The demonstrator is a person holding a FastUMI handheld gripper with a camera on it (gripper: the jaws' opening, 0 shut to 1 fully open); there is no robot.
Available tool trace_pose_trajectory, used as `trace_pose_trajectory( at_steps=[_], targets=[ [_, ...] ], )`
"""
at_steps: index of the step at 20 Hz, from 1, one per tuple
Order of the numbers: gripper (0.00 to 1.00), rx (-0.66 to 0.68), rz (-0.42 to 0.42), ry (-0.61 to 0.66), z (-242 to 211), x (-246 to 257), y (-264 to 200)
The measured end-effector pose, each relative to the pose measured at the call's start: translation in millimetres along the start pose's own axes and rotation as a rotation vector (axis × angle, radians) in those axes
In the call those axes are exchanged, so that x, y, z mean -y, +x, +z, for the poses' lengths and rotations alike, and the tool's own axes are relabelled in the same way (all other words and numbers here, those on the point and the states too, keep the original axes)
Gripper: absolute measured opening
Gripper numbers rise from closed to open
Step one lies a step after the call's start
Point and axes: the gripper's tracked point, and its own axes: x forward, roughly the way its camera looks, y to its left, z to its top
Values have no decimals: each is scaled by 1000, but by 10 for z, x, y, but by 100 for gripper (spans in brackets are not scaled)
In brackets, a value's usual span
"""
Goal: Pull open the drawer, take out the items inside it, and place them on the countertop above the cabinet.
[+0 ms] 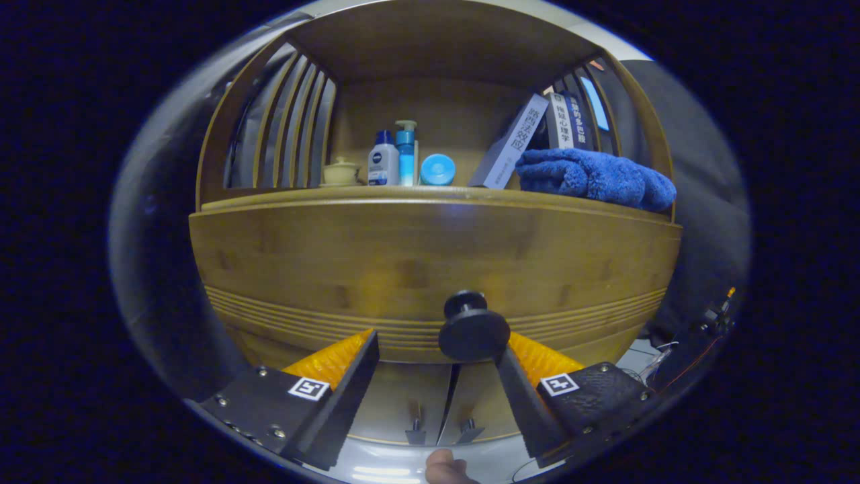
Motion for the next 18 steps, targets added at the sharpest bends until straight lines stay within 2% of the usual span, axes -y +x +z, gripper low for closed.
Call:
trace_pose_trajectory(
  at_steps=[3, 5, 16, 17, 18],
  targets=[
    [98, 13, -16, -27, 32, 122, -202],
    [98, 11, 8, -25, 79, 92, -400],
    [98, 158, 43, -154, 643, 266, -1866],
    [98, 181, 42, -181, 685, 275, -1977],
    [97, 193, -7, -125, 777, 378, -2091]
  ],
)
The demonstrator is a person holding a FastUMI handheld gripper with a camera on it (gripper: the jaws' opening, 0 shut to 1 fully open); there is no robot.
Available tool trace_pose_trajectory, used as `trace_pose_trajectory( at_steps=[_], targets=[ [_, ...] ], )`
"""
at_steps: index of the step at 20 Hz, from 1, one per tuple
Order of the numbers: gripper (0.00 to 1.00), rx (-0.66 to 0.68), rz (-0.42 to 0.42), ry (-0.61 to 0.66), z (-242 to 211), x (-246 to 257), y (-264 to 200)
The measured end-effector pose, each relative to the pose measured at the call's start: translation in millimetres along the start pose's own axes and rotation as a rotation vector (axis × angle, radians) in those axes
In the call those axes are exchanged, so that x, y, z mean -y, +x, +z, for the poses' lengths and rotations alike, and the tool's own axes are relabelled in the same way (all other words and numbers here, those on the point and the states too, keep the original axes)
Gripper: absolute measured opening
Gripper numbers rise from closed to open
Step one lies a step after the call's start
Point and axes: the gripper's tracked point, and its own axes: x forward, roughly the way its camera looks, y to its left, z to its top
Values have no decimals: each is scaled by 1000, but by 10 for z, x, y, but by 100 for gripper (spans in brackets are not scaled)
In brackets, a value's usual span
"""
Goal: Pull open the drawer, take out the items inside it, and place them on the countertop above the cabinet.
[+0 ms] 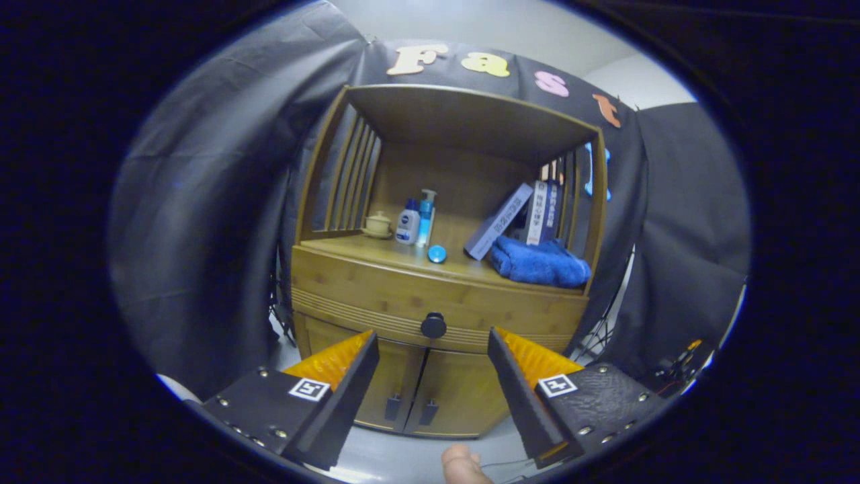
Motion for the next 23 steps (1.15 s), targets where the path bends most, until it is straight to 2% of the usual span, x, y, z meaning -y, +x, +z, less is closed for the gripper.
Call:
trace_pose_trajectory(
  at_steps=[1, 5, 7, 15, 19, 23],
  targets=[
    [98, -13, -55, 59, 24, 52, -131],
    [98, 28, 16, 213, 515, 71, -409],
    [98, 16, 40, 206, 811, 118, -464],
    [98, -111, 71, 110, 1532, 264, -642],
    [99, -70, 116, 130, 1681, 186, -613],
    [99, -64, 114, 133, 1560, 183, -583]
  ],
)
